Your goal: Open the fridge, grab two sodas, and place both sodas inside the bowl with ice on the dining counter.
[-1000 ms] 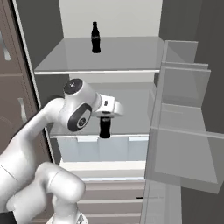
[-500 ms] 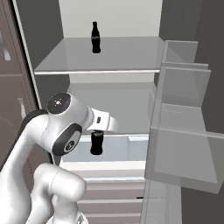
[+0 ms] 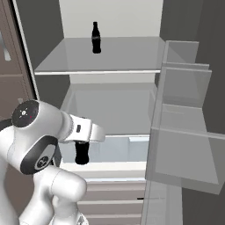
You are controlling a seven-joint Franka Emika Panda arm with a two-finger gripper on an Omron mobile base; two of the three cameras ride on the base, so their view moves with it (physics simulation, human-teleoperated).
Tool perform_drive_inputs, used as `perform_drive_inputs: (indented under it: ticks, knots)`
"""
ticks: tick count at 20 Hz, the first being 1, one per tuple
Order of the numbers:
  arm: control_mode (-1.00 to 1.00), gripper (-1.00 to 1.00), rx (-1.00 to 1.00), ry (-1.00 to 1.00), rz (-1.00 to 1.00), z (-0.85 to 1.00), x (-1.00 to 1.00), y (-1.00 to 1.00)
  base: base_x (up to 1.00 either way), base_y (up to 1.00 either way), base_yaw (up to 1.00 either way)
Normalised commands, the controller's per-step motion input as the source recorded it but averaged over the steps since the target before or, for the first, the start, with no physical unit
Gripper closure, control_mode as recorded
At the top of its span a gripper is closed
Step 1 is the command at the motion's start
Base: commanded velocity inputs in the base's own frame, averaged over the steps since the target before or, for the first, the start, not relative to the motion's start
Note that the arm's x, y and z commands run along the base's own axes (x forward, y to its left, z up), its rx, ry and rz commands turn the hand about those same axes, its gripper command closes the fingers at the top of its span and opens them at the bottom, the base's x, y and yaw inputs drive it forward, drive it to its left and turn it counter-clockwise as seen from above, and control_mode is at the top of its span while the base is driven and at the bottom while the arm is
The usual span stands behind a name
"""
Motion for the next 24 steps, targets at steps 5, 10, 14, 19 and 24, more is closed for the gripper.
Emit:
perform_drive_inputs:
  ticks: [5,10,14,19,24]
  knots:
    - [-1.0,1.0,-0.01,0.09,0.05,-0.15,-0.02,0.25,0.0,0.0,0.0]
    - [1.0,1.0,-0.03,0.01,0.03,-0.11,-0.03,0.19,-0.23,0.4,0.02]
    - [1.0,1.0,0.0,0.0,0.0,0.0,0.0,0.0,-0.62,0.81,0.0]
    - [1.0,1.0,0.0,0.0,0.0,0.0,0.0,0.0,-0.75,0.65,-0.11]
    - [1.0,1.0,0.0,0.0,0.0,0.0,0.0,0.0,-1.0,0.11,-0.29]
